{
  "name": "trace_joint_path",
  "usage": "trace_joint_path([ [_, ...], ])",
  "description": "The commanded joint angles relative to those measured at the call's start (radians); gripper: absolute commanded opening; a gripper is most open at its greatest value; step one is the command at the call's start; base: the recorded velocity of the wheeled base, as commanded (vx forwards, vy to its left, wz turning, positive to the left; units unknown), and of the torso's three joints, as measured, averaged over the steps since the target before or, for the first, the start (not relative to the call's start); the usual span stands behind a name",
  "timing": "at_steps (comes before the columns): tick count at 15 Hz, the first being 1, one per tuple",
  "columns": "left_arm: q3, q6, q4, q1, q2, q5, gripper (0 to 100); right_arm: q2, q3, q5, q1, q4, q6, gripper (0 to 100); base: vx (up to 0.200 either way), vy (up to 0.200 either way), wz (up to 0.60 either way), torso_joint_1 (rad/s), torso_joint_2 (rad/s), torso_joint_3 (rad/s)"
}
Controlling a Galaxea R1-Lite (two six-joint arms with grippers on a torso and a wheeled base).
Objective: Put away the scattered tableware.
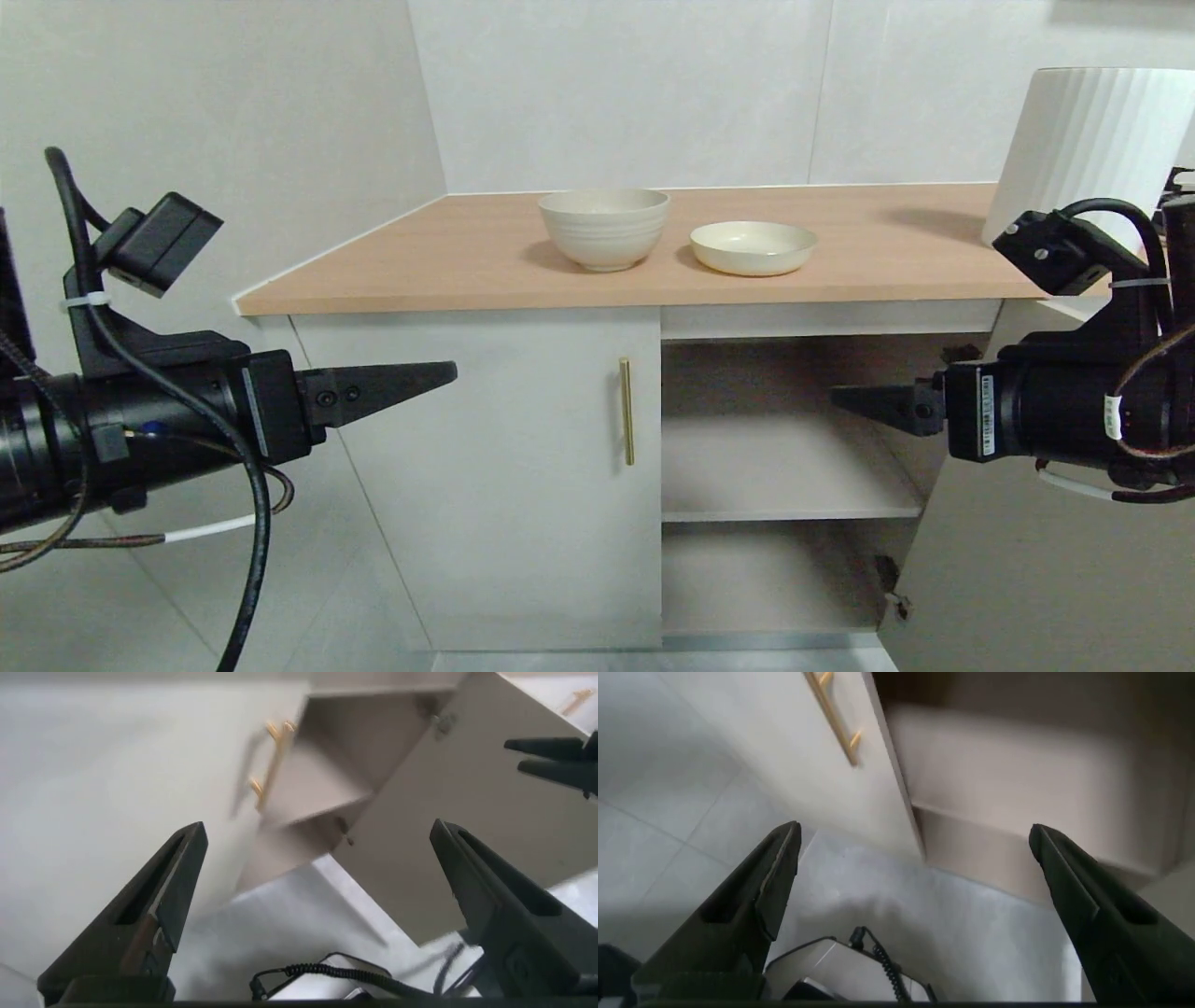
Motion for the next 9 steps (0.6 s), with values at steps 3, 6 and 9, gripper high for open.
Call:
trace_joint_path([
  [3,0.0,-0.002,-0.001,0.0,0.001,0.0,100,-0.017,0.014,0.001,0.0,-0.001,-0.005,100,0.2,0.0,0.0,0.001,0.0,0.001],
  [6,0.0,-0.002,-0.003,0.0,-0.006,-0.002,100,-0.017,0.021,0.001,0.0,-0.004,-0.006,100,0.067,0.0,0.0,0.001,0.0,0.002],
  [9,0.004,-0.005,-0.027,-0.001,-0.018,-0.005,100,-0.027,0.026,0.001,0.001,-0.004,-0.009,100,0.0,0.0,0.0,0.0,0.0,0.0],
])
